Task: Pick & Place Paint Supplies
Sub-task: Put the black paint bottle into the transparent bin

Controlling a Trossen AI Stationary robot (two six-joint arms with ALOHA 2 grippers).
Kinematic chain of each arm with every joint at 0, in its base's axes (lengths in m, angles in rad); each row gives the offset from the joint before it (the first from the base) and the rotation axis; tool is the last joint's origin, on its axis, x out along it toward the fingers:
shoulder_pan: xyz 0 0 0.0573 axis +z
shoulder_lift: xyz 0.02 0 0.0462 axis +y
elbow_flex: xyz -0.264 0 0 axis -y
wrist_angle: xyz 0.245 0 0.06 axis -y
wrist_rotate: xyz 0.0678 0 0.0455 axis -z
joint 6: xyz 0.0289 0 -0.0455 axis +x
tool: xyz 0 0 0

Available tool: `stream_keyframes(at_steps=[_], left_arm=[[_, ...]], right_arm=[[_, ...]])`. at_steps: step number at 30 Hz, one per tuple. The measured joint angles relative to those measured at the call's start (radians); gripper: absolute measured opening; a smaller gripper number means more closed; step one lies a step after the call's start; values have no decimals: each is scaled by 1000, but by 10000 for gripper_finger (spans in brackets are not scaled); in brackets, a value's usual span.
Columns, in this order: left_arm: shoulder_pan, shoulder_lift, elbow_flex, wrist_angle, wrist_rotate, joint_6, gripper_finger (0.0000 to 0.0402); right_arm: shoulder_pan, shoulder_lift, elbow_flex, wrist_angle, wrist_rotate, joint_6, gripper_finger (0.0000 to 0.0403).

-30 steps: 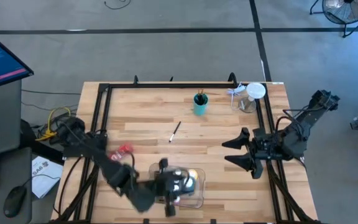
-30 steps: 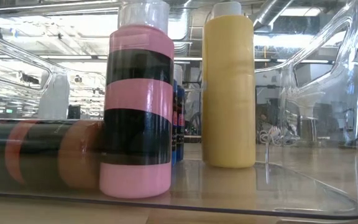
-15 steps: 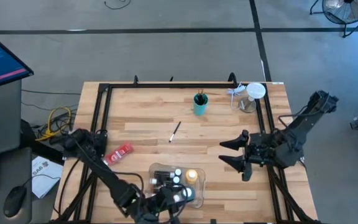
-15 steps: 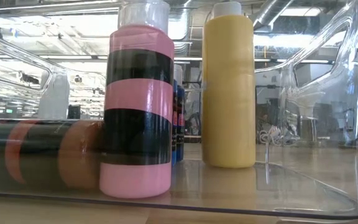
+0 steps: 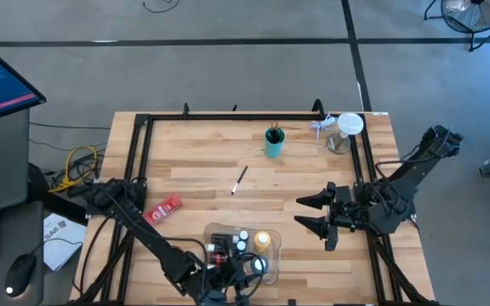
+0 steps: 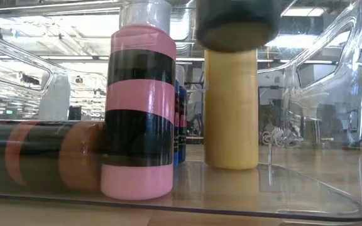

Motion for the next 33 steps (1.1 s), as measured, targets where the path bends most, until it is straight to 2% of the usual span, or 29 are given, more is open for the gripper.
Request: stream_keyframes(at_steps=[20, 33], left_arm=[[41, -2, -133, 207, 15, 13, 98], [44, -2, -133, 219, 17, 28, 98]], right_arm=[[5, 0, 0, -1, -1, -4, 270], [5, 0, 0, -12, -2, -4, 270]])
